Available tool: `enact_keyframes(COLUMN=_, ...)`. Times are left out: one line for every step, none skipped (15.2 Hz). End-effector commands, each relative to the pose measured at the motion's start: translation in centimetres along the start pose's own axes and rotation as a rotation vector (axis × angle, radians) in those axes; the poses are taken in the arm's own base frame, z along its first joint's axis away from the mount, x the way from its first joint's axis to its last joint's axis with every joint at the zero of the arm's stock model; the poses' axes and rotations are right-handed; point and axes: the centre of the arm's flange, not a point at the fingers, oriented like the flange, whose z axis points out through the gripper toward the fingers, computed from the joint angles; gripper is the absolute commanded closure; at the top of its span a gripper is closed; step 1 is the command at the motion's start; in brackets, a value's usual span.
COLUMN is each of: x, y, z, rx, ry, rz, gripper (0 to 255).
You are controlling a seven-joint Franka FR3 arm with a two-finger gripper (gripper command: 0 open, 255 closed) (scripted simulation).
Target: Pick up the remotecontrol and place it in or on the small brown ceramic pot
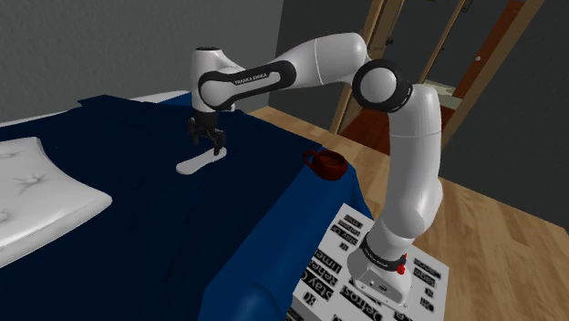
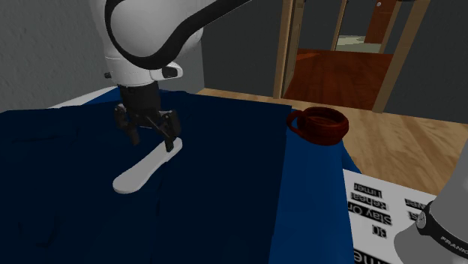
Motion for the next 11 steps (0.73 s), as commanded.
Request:
enact_keyframes(x=0.3, y=-1.0, z=1.1, rx=0.002, ry=0.001, rz=0.028, gripper=0)
enact_keyframes(x=0.3, y=-1.0, z=1.6, rx=0.002, ry=0.001, rz=0.028, gripper=0)
enact_keyframes(x=0.3, y=-1.0, z=2.1, rx=0.002, ry=0.001, rz=0.028, gripper=0)
enact_keyframes(x=0.3, y=-1.0, z=2.6, rx=0.002, ry=0.001, rz=0.028, gripper=0)
enact_keyframes(x=0.3, y=-1.0, z=3.2, rx=0.002, ry=0.001, rz=0.028, gripper=0)
enact_keyframes(x=0.3, y=-1.0, z=3.7, rx=0.002, ry=0.001, rz=0.028, gripper=0)
enact_keyframes(x=0.3, y=-1.0, z=4.2, rx=0.002, ry=0.001, rz=0.028, gripper=0)
enact_keyframes(x=0.3, y=-1.0, z=4.5, rx=0.002, ry=0.001, rz=0.028, gripper=0)
enact_keyframes(x=0.3, y=-1.0, z=4.5, rx=0.002, ry=0.001, rz=0.028, gripper=0)
enact_keyframes(x=0.3, y=-1.0, z=4.5, rx=0.002, ry=0.001, rz=0.028, gripper=0)
enact_keyframes(x=0.3, y=-1.0, z=4.5, rx=0.002, ry=0.001, rz=0.028, gripper=0)
